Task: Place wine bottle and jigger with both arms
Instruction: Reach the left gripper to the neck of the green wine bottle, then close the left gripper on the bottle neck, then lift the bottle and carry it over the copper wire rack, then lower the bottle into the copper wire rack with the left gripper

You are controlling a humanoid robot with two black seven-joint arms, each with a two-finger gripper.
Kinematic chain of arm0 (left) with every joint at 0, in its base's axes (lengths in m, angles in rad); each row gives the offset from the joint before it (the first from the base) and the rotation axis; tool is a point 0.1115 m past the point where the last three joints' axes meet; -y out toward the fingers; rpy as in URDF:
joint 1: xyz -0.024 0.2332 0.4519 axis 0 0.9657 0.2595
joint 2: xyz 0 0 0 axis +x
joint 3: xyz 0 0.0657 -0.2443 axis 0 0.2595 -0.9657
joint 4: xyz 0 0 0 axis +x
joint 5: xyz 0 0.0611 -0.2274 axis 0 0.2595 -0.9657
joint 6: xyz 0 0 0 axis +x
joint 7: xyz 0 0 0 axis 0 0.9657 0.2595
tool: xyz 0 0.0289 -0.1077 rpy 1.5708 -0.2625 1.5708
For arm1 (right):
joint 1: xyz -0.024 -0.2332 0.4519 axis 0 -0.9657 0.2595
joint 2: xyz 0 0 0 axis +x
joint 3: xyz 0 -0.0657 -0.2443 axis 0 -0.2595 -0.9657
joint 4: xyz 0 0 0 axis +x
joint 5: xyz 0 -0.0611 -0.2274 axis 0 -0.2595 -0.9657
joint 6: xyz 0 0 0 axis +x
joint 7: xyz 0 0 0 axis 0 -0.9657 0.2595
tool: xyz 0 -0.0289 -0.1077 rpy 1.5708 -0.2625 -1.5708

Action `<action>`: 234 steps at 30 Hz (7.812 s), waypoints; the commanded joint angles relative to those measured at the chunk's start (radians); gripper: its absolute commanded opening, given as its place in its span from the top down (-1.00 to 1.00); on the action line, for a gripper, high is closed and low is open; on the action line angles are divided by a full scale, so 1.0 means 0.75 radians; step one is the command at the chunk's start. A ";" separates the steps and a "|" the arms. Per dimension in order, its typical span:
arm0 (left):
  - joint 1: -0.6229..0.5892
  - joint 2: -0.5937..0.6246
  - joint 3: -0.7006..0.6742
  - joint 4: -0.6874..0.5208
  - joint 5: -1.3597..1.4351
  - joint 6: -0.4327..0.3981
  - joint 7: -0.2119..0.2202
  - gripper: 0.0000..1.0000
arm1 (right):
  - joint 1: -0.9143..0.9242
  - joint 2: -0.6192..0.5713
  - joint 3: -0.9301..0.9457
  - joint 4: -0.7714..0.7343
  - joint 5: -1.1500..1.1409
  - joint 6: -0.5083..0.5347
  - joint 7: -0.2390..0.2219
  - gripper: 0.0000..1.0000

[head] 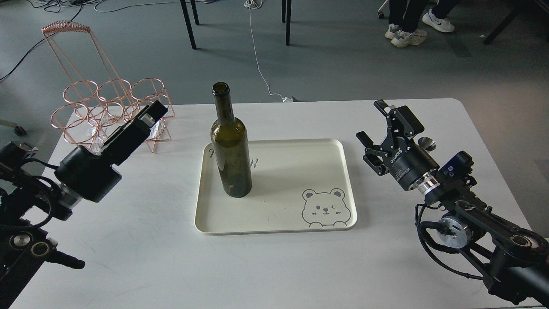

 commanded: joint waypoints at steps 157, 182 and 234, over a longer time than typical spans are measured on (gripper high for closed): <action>-1.388 0.233 0.826 1.203 0.150 0.006 0.000 0.57 | -0.031 -0.006 0.033 0.008 -0.007 -0.065 0.000 -0.98; -1.378 0.184 0.859 1.277 0.150 0.010 0.000 0.52 | -0.031 -0.004 0.040 0.008 -0.007 -0.067 0.000 -0.98; -1.277 0.098 0.884 1.322 0.150 0.026 0.000 0.47 | -0.035 -0.017 0.052 0.008 -0.007 -0.069 0.000 -0.98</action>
